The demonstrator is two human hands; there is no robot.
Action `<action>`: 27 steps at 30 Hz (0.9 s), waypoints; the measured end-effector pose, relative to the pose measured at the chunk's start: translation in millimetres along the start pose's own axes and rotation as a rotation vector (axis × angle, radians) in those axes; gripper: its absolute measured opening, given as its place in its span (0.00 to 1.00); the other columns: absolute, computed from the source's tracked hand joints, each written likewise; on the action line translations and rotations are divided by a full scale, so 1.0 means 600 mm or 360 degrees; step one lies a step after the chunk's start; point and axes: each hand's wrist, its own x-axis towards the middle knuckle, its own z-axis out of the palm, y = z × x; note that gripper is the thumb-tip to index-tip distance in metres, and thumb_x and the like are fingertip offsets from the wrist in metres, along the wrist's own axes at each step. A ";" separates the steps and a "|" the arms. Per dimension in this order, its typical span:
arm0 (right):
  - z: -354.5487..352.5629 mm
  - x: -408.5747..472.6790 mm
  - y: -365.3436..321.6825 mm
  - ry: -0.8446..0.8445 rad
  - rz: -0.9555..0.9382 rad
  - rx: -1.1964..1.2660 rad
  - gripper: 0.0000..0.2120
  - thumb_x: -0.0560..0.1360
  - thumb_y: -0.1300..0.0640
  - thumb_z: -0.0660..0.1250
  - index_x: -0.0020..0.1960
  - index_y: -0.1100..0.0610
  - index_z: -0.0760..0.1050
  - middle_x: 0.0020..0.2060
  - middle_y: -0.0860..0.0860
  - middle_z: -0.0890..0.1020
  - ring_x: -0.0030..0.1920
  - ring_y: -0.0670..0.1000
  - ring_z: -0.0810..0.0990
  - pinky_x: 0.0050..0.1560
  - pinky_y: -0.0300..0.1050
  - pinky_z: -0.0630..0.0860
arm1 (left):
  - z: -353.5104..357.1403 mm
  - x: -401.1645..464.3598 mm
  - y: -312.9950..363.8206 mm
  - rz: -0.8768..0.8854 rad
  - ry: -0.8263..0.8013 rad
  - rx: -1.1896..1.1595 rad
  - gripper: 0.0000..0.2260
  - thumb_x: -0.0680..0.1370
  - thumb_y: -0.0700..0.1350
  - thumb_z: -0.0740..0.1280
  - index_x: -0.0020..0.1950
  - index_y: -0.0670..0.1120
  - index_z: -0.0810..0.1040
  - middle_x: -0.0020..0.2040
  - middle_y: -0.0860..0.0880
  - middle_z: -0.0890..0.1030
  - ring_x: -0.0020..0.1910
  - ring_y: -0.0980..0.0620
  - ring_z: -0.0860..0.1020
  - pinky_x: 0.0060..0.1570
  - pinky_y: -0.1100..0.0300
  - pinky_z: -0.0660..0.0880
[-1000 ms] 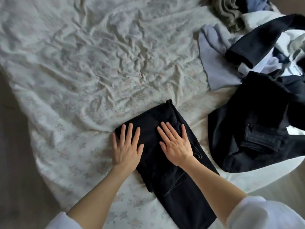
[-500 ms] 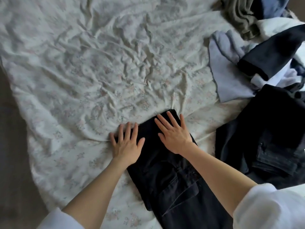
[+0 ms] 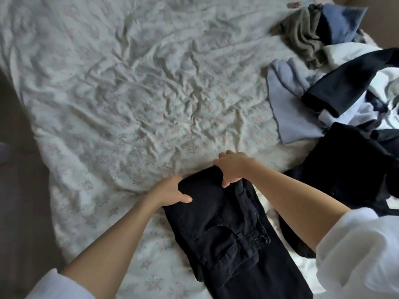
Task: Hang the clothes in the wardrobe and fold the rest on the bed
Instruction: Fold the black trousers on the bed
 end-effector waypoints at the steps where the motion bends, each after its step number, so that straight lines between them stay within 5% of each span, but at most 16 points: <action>1: -0.005 -0.015 -0.001 0.0018 -0.0012 -0.0007 0.27 0.71 0.49 0.70 0.67 0.52 0.66 0.58 0.50 0.73 0.60 0.54 0.71 0.49 0.47 0.68 | -0.003 -0.015 0.008 0.0037 0.0032 -0.0040 0.26 0.72 0.48 0.73 0.69 0.47 0.71 0.65 0.49 0.76 0.62 0.48 0.75 0.63 0.50 0.71; 5: -0.049 -0.079 0.001 0.0026 -0.0009 0.0004 0.20 0.71 0.50 0.70 0.60 0.52 0.70 0.44 0.47 0.74 0.48 0.52 0.74 0.45 0.45 0.67 | -0.024 -0.071 0.049 0.0180 0.0009 -0.0121 0.20 0.74 0.45 0.72 0.65 0.49 0.74 0.60 0.50 0.79 0.57 0.51 0.77 0.59 0.55 0.74; 14: -0.197 -0.200 0.010 0.0331 0.0092 -0.0032 0.19 0.71 0.48 0.71 0.59 0.51 0.70 0.44 0.46 0.73 0.47 0.50 0.72 0.41 0.44 0.64 | -0.133 -0.163 0.138 0.0288 0.0318 -0.0048 0.24 0.73 0.47 0.72 0.68 0.46 0.72 0.63 0.47 0.77 0.60 0.48 0.76 0.59 0.54 0.74; 18: -0.259 -0.216 0.007 0.0762 0.0129 -0.0189 0.17 0.73 0.46 0.68 0.59 0.49 0.70 0.51 0.48 0.78 0.56 0.53 0.75 0.48 0.49 0.62 | -0.205 -0.198 0.165 0.0254 0.0675 0.0061 0.23 0.73 0.49 0.72 0.67 0.48 0.72 0.61 0.48 0.77 0.58 0.48 0.76 0.53 0.55 0.75; 23: -0.260 -0.214 0.006 0.1202 0.0170 -0.0335 0.16 0.75 0.46 0.65 0.59 0.50 0.69 0.49 0.48 0.80 0.58 0.53 0.74 0.55 0.49 0.63 | -0.216 -0.219 0.186 0.0237 0.1198 0.0412 0.10 0.76 0.51 0.68 0.54 0.49 0.73 0.39 0.55 0.75 0.37 0.53 0.75 0.31 0.60 0.67; 27: -0.168 -0.202 0.008 0.1226 0.0166 -0.0256 0.16 0.77 0.48 0.63 0.62 0.50 0.68 0.54 0.46 0.79 0.62 0.52 0.73 0.67 0.52 0.58 | -0.126 -0.198 0.169 0.0326 0.1447 0.0590 0.08 0.78 0.49 0.65 0.54 0.47 0.72 0.48 0.50 0.78 0.47 0.48 0.78 0.39 0.58 0.70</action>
